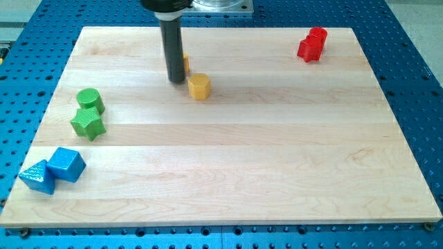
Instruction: Place the yellow blocks to the top center of the board
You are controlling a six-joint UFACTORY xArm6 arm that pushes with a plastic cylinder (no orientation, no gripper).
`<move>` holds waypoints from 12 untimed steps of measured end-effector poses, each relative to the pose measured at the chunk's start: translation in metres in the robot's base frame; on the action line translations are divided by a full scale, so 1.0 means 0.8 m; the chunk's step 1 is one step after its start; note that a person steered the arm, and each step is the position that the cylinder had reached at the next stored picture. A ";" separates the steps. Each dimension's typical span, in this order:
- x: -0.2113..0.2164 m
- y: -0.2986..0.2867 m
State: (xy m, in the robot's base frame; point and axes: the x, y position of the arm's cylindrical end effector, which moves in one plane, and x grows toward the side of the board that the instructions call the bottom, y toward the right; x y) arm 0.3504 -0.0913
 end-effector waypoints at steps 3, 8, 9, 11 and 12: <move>-0.101 0.063; 0.039 0.085; 0.066 0.001; -0.012 0.027; 0.027 0.067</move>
State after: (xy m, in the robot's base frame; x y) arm 0.3718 -0.0378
